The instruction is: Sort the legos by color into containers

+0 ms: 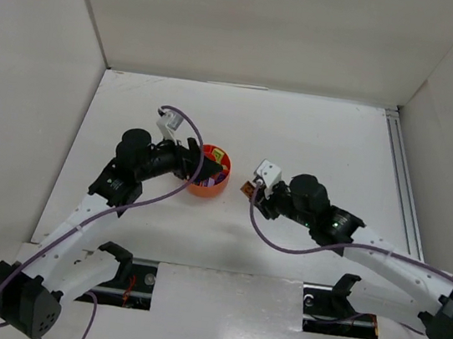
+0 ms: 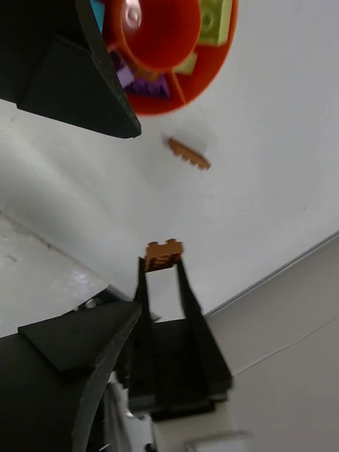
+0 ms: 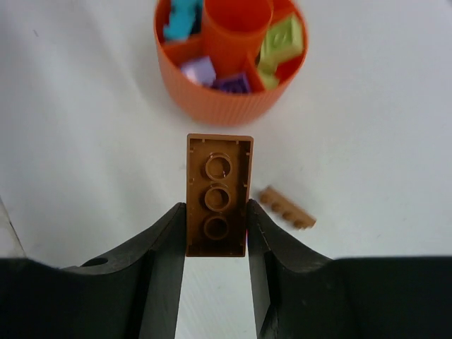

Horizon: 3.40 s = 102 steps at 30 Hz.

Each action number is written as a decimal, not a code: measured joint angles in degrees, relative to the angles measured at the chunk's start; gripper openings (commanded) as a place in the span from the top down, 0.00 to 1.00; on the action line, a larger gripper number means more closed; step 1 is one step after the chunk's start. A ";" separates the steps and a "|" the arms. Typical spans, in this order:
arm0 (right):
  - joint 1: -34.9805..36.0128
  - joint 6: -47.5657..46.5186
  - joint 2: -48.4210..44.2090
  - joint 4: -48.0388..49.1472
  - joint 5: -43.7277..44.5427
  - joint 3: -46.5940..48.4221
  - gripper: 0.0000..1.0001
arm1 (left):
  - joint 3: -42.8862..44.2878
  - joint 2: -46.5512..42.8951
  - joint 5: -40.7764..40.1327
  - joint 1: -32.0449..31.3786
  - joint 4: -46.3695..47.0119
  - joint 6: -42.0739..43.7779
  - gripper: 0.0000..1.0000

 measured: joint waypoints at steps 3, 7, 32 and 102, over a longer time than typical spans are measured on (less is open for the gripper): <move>0.00 -1.64 -6.32 1.75 -1.73 0.37 0.84 | -1.18 1.55 4.98 -4.15 1.62 -0.90 0.00; 0.00 -3.17 -7.78 1.79 -3.50 0.55 0.83 | -1.16 3.39 7.13 -11.06 3.32 -1.49 0.04; 0.39 -6.64 -7.85 1.86 -6.56 0.96 0.82 | 3.19 13.35 0.04 -18.45 5.14 -4.66 0.68; -3.37 1.27 -6.36 -10.10 17.07 2.49 0.02 | 12.94 22.49 -48.26 -15.37 -19.91 -1.51 0.55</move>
